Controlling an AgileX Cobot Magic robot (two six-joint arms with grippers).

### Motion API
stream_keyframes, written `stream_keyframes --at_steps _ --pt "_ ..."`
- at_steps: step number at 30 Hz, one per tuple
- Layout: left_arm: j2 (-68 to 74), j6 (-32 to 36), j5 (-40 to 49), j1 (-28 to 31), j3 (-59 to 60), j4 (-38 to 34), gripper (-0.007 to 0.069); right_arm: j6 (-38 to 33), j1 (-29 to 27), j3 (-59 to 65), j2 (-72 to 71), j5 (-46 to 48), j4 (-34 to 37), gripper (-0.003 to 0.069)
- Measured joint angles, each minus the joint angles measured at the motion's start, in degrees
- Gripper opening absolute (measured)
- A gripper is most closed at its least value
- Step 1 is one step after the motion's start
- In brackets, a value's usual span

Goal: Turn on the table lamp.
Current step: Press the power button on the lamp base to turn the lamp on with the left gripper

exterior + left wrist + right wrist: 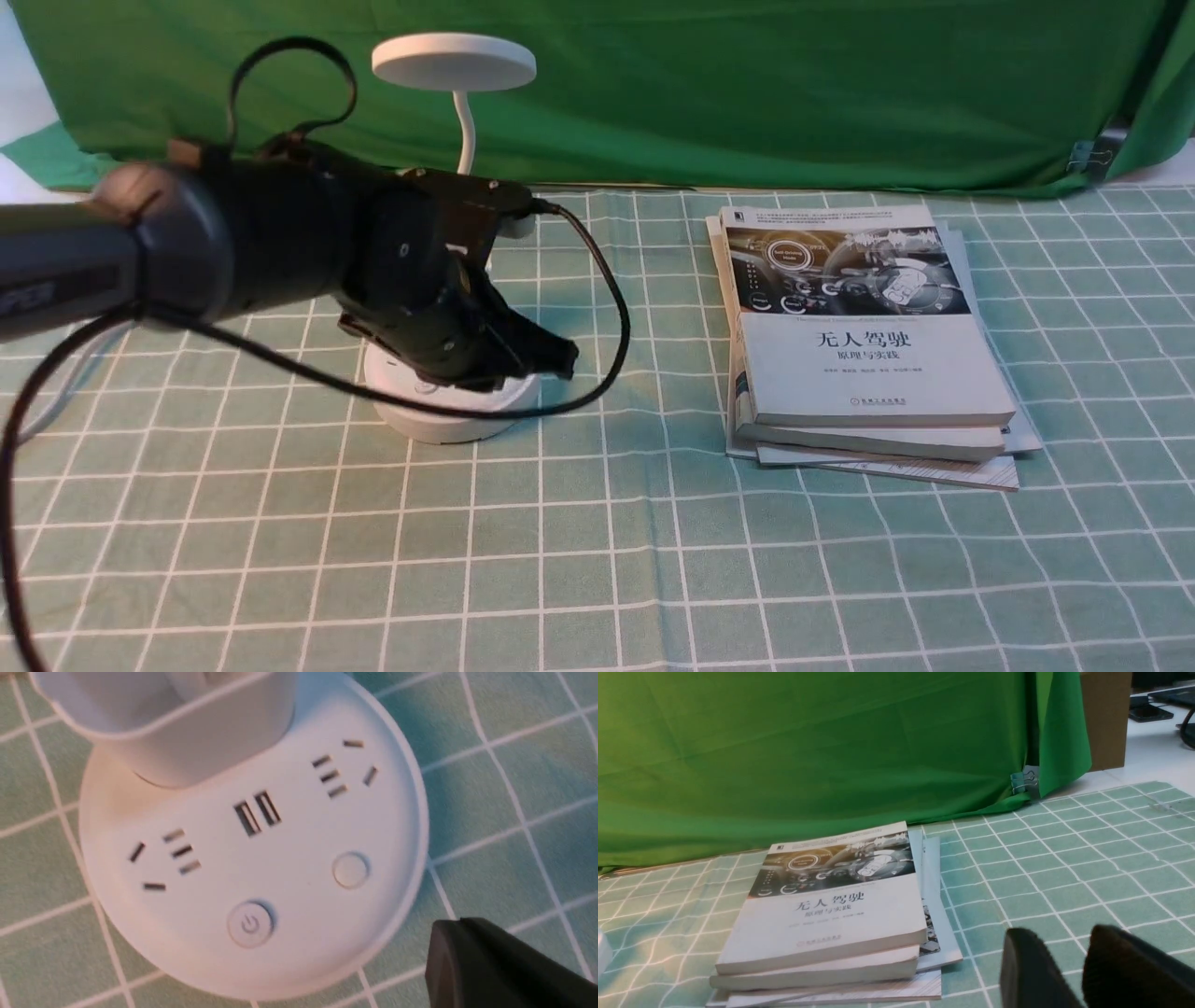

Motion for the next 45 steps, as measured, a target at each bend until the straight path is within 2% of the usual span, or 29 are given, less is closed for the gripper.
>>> stream_keyframes --at_steps 7,45 --pt "2.79 -0.89 0.47 3.25 -2.55 -0.07 0.0001 0.0 0.0 0.0 0.0 0.0 0.0 0.0241" --pt "7.52 -0.88 -4.68 3.25 -3.66 -0.6 0.0001 0.0 0.0 0.0 0.0 0.0 0.0 0.0241"
